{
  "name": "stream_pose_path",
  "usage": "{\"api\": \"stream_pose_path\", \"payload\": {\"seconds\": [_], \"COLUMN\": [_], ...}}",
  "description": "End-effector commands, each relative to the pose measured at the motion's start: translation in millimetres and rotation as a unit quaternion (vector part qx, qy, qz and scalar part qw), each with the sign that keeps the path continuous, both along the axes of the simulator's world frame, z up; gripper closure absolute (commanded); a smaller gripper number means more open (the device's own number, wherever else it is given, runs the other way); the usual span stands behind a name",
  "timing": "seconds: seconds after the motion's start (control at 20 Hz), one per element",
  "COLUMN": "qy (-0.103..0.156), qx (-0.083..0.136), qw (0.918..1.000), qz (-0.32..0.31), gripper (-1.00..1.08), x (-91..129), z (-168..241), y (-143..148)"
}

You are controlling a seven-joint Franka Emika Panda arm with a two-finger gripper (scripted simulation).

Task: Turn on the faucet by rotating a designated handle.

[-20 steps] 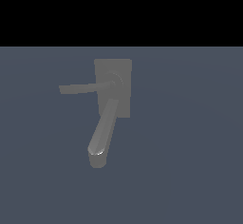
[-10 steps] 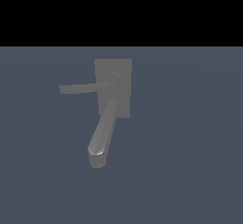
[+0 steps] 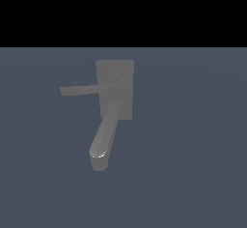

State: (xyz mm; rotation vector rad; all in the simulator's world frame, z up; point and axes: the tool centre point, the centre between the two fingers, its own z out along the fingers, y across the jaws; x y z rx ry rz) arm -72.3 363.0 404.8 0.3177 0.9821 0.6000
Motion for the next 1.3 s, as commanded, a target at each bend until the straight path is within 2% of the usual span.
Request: {"api": "stream_pose_path", "payload": {"seconds": [0.0,0.15,0.35,0.6,0.95,1.1,1.25], "qy": [0.035,0.079,0.137,0.197,0.250,0.263,0.269], "qx": [-0.046,-0.097,-0.159,-0.215,-0.259,-0.270,-0.275], "qw": [0.9983,0.9919,0.9766,0.9536,0.9271,0.9197,0.9160], "qz": [-0.009,-0.024,-0.047,-0.075,-0.103,-0.111,-0.114], "gripper": [1.08,1.08,1.08,1.08,1.08,1.08,1.08], "x": [14,28,42,49,49,49,48], "z": [-42,-92,-156,-216,-265,-277,-282], "y": [-10,-28,-61,-102,-145,-156,-162]}}
